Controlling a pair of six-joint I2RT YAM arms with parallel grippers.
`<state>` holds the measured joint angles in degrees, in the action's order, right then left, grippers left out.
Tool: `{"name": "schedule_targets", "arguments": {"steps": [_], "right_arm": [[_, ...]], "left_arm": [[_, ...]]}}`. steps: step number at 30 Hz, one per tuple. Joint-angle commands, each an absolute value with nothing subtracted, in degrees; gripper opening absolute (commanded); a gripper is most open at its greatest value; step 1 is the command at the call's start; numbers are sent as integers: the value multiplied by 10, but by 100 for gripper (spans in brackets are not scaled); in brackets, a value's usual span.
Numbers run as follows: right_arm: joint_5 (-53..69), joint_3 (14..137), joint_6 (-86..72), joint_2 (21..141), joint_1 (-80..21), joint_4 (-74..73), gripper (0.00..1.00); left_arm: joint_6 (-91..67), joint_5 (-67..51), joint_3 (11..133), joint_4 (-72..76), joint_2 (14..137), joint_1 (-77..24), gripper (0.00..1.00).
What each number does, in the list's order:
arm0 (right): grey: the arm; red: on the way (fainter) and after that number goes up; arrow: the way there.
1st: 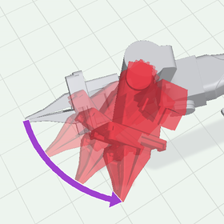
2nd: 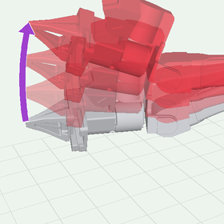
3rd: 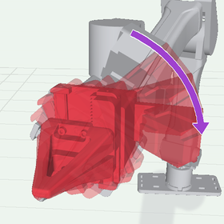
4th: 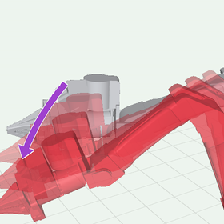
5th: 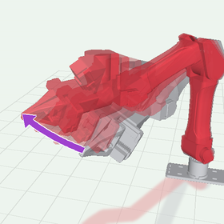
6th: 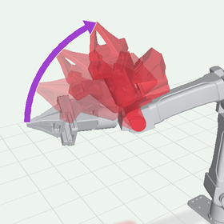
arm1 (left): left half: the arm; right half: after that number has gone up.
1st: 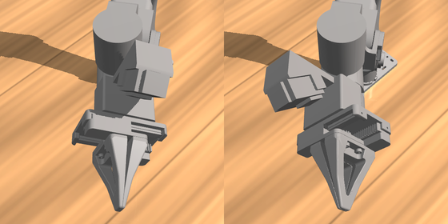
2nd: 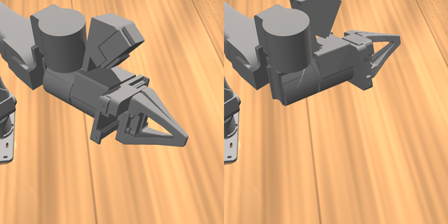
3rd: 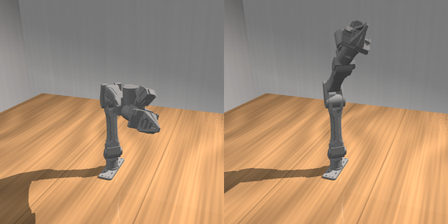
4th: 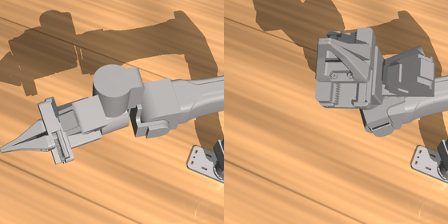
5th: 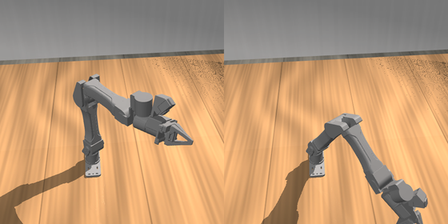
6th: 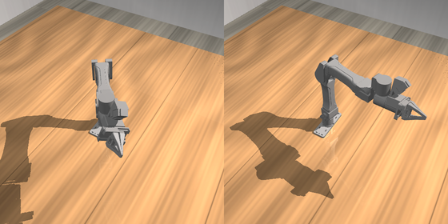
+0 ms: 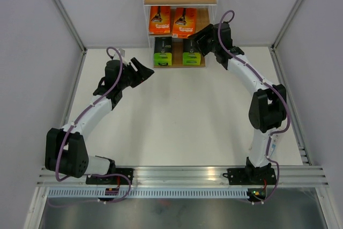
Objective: Place and organize the shaving razors onto the shelf
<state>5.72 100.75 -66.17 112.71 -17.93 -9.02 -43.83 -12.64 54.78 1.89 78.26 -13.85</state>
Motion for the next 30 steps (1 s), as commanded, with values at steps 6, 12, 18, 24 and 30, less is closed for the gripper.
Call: {"name": "schedule_targets", "arguments": {"steps": [6, 12, 18, 24, 30], "right_arm": [[79, 986, -713, 1097, -180, -6, 57], [80, 985, -750, 1118, -181, 49, 48], [78, 1005, -756, 1138, -184, 53, 27], [82, 1021, -756, 1164, -184, 43, 19], [69, 1035, -757, 1180, -185, 54, 1]], "left_arm": [[-449, -127, 552, 42, 786, -134, 70], [-446, -126, 551, 41, 789, -133, 70], [-445, -122, 553, 40, 796, -132, 70], [-444, -121, 555, 40, 805, -129, 70], [-443, -121, 558, 40, 816, -125, 70]]}}
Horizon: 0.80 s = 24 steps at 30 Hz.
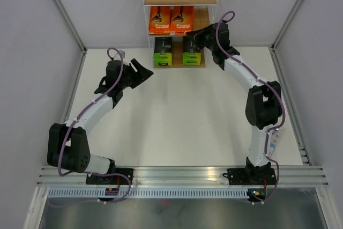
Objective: Place and organize the shaving razors onto the shelf
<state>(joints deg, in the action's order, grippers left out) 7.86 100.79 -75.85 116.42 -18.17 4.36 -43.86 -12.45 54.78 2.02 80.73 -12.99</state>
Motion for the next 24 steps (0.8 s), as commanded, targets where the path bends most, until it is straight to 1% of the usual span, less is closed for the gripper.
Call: {"name": "schedule_targets", "arguments": {"steps": [1, 11, 19, 20, 22, 23, 24], "right_arm": [[62, 1041, -757, 1183, -184, 57, 1], [36, 1052, -756, 1187, -164, 61, 1], [35, 1073, -713, 1187, -146, 10, 1], [37, 1072, -711, 1185, -146, 8, 3], [45, 1073, -709, 1187, -146, 5, 15], [51, 1074, -709, 1187, -146, 5, 28], [66, 1077, -709, 1187, -146, 6, 35]], "left_arm": [[-443, -122, 559, 40, 817, -124, 70], [-443, -126, 564, 40, 831, -119, 70], [-446, -127, 570, 40, 845, -118, 70], [-446, -130, 570, 40, 846, -118, 70], [-448, -131, 570, 42, 846, -118, 70], [-448, -132, 571, 42, 845, -118, 70], [-447, -132, 571, 41, 844, -118, 70]]}}
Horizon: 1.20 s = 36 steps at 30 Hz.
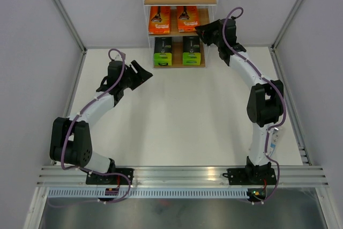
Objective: Place and organize the shaving razors onto the shelf
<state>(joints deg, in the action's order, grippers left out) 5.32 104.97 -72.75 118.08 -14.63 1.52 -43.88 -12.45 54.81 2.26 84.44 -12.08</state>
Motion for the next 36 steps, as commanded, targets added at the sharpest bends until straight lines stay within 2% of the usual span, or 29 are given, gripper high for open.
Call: {"name": "schedule_targets", "arguments": {"steps": [1, 2, 5, 11, 15, 18, 22, 23, 26, 29, 36], "right_arm": [[75, 1077, -708, 1187, -146, 7, 41], [82, 1077, -701, 1187, -147, 6, 49], [82, 1063, -673, 1162, -156, -25, 62], [85, 959, -633, 1046, -167, -66, 69], [62, 804, -590, 891, -167, -126, 74], [5, 700, -548, 779, -164, -211, 81], [-126, 612, -514, 659, -152, -363, 98], [-195, 593, -519, 622, -138, -436, 98], [-299, 571, -526, 561, -102, -557, 98], [-352, 560, -538, 531, -56, -632, 98], [-359, 496, -541, 555, 66, -607, 98]], "left_arm": [[-447, -133, 572, 41, 841, -117, 70], [-446, -134, 573, 42, 840, -118, 70], [-434, -133, 574, 41, 839, -118, 70], [-404, -149, 584, 28, 837, -119, 70], [-390, -164, 588, 5, 812, -133, 70], [-363, -148, 580, -25, 796, -166, 70], [-349, -132, 568, -40, 792, -232, 70], [-350, -127, 564, -41, 792, -262, 70], [-352, -121, 562, -44, 797, -320, 70], [-356, -127, 562, -45, 804, -350, 70], [-345, -142, 563, -60, 803, -356, 70]]}}
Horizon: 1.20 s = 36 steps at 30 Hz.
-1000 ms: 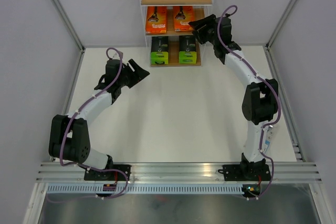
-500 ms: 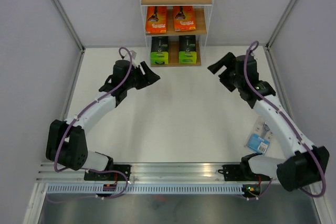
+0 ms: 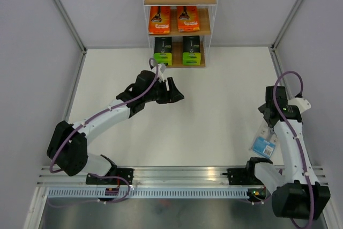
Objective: Place and organize the shaving razors onto the shelf
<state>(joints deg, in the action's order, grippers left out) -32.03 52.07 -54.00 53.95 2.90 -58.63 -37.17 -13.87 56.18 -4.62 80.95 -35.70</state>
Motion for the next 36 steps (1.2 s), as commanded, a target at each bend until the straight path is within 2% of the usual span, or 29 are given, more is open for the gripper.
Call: {"name": "schedule_targets", "arguments": {"steps": [1, 5, 10, 15, 21, 30, 31, 34, 36], "right_arm": [[-344, 487, -527, 568, 81, -577, 98], [-326, 488, -483, 620, 152, -537, 98], [-305, 463, -447, 667, 183, -489, 98], [-124, 402, -388, 666, 262, -404, 98], [-141, 390, -366, 662, 269, -362, 93], [-128, 360, -364, 740, 272, -321, 91], [-124, 358, -364, 742, 272, -315, 89], [-119, 355, -361, 744, 272, -309, 72], [-113, 351, -357, 743, 272, -298, 67]], "left_arm": [[-343, -141, 562, -63, 802, -356, 70], [-334, -157, 558, -84, 808, -356, 70], [-330, -163, 555, -96, 809, -356, 70], [-330, -145, 555, -112, 800, -356, 70], [-334, -125, 551, -119, 801, -356, 70], [-335, -137, 572, -132, 835, -356, 70], [-334, -139, 578, -134, 836, -356, 70], [-333, -143, 583, -139, 835, -356, 70], [-332, -140, 583, -139, 833, -356, 70]]}}
